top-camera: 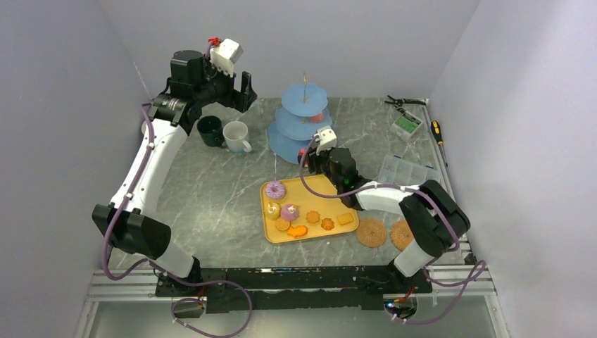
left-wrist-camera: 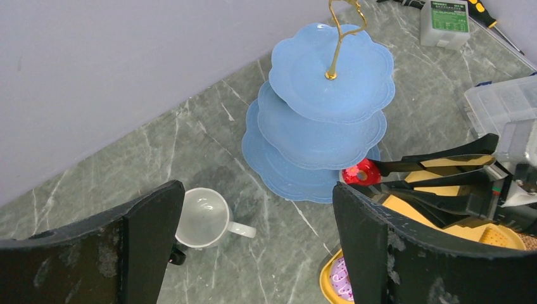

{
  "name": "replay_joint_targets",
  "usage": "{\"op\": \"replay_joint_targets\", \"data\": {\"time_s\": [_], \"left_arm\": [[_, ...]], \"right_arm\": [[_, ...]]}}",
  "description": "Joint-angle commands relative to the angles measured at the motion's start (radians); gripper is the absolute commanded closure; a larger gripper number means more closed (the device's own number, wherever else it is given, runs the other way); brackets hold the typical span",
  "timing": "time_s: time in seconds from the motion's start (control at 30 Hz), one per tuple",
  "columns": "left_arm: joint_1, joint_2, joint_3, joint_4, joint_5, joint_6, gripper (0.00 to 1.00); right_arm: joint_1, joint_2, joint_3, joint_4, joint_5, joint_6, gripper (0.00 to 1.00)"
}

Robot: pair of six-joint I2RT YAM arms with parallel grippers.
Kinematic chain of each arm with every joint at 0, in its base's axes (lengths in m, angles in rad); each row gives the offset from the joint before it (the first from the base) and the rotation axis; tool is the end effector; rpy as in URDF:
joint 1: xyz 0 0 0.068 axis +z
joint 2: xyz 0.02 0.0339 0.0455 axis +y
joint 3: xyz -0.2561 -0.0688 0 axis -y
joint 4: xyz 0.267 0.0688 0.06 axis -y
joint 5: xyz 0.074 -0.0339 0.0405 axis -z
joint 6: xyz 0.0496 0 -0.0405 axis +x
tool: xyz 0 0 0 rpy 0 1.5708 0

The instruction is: Serve the afternoon tea

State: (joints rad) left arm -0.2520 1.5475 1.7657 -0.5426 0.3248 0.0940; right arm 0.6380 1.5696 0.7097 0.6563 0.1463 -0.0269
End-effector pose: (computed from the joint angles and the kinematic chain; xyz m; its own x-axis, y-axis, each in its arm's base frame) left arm 0.3606 -0.1092 0.4473 -0.2576 0.1582 -0.9532 0.5559 0.8312 -0.0123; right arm 0.2934 0.2086 0.1815 -0.1496 -0.1440 -0.9782 -0.4787 0.8762 -0.0558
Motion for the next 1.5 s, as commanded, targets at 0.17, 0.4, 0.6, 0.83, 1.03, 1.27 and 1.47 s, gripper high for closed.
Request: {"op": "replay_joint_targets", "data": {"time_s": [0.17,0.4,0.6,0.83,1.03,1.27,1.47], "left_arm": [[0.005,-0.046,-0.012,0.030,0.004,0.029,0.07],[0.011,-0.052,-0.030,0.026,0.005,0.039,0.07],[0.014,-0.051,-0.034,0.030,0.011,0.030,0.07],[0.014,-0.037,-0.014,0.014,-0.008,0.018,0.07],[0.021,-0.024,0.014,-0.021,-0.016,-0.005,0.07],[0.034,-0.010,0.037,-0.038,-0.020,-0.019,0.07],[0.036,-0.016,0.034,-0.032,-0.008,-0.035,0.07]], "right_arm": [[-0.009,0.143,0.097,0.220,0.040,-0.002,0.52],[-0.013,0.204,0.122,0.257,0.089,-0.005,0.52],[-0.015,0.206,0.111,0.254,0.095,-0.003,0.47],[-0.015,0.143,0.074,0.224,0.057,0.020,0.36],[-0.014,0.050,0.047,0.187,0.034,0.023,0.34],[0.024,-0.077,-0.019,0.130,0.022,0.023,0.33],[0.025,-0.010,0.000,0.126,0.038,0.021,0.35]]}}
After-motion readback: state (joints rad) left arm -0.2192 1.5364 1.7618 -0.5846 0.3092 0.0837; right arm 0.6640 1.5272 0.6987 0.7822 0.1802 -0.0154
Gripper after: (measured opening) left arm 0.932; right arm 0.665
